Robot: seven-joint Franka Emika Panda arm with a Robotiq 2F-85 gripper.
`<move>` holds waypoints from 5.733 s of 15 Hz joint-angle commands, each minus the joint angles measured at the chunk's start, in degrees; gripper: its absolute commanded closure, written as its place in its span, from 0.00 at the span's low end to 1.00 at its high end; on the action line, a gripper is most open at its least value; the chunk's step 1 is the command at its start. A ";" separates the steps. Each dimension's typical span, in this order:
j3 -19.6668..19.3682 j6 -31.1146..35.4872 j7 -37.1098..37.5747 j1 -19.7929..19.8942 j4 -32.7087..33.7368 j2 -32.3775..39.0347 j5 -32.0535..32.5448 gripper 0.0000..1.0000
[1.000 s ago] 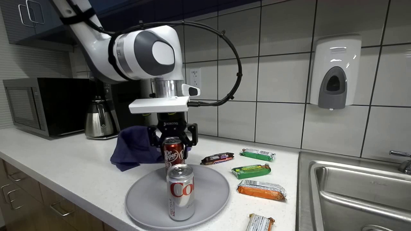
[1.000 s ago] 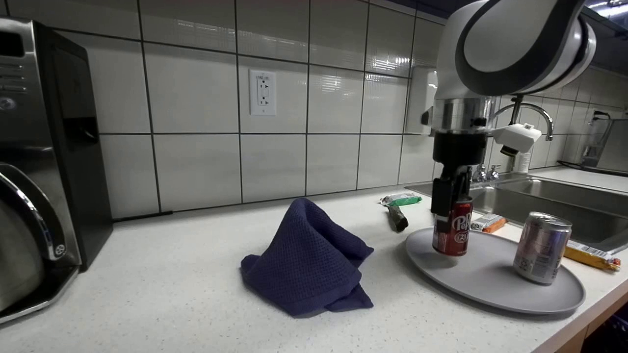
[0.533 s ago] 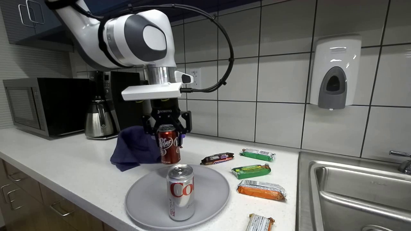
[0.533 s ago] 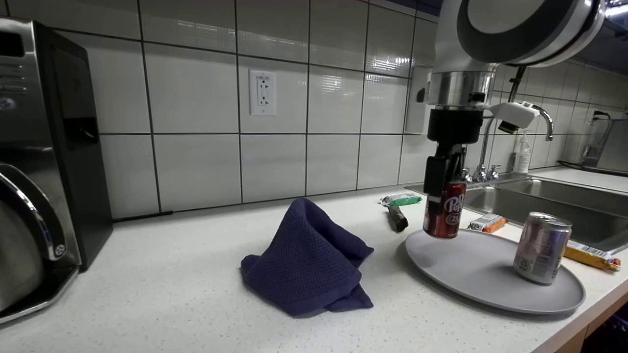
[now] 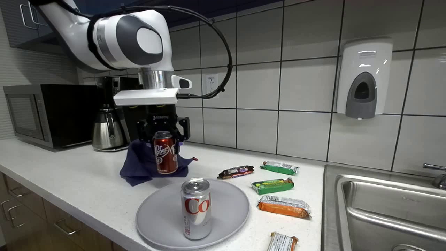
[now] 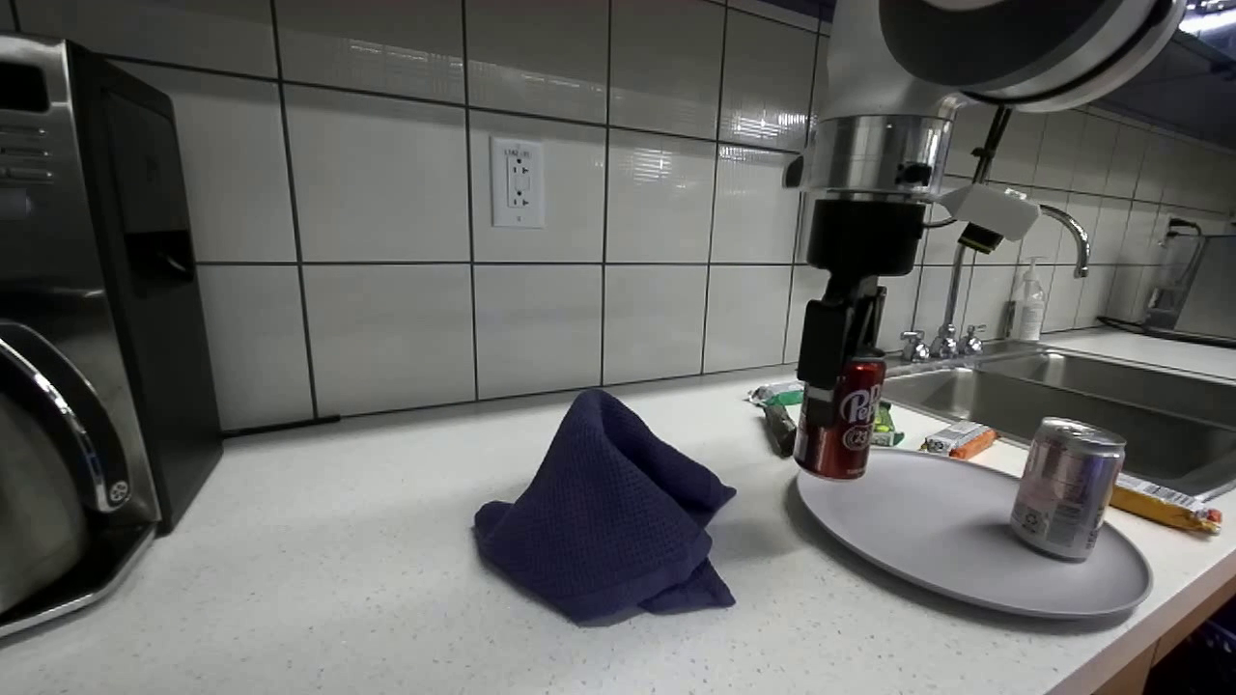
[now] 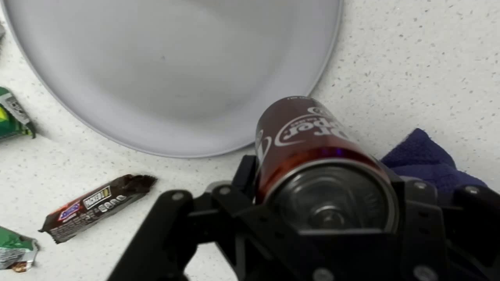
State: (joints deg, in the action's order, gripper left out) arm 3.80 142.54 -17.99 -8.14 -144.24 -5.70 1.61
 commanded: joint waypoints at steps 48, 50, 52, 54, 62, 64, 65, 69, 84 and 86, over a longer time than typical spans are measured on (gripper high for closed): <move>7.69 1.88 14.66 -5.93 -7.30 -6.32 4.04 0.00; 6.94 0.99 12.35 -6.28 -6.89 -8.39 1.27 0.00; 6.24 -0.02 10.67 -6.55 -6.07 -10.13 -1.14 0.00; 5.67 -0.81 9.86 -6.64 -5.14 -11.67 -2.75 0.00; 2.31 -6.05 10.62 -3.80 -3.80 -17.32 -1.76 0.00; 1.26 -7.67 10.89 -2.20 -4.11 -18.59 -0.76 0.00; 0.82 -7.82 11.16 -1.19 -4.49 -19.14 0.02 0.00; -1.53 -9.98 11.38 2.97 -4.64 -20.35 2.42 0.00; -2.93 -10.51 12.48 5.64 -6.01 -22.19 3.20 0.00; -2.99 -10.71 13.30 6.59 -6.46 -22.79 3.34 0.00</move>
State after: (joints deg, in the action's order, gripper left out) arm 0.67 133.73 -6.62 -3.19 -149.27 -25.28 3.78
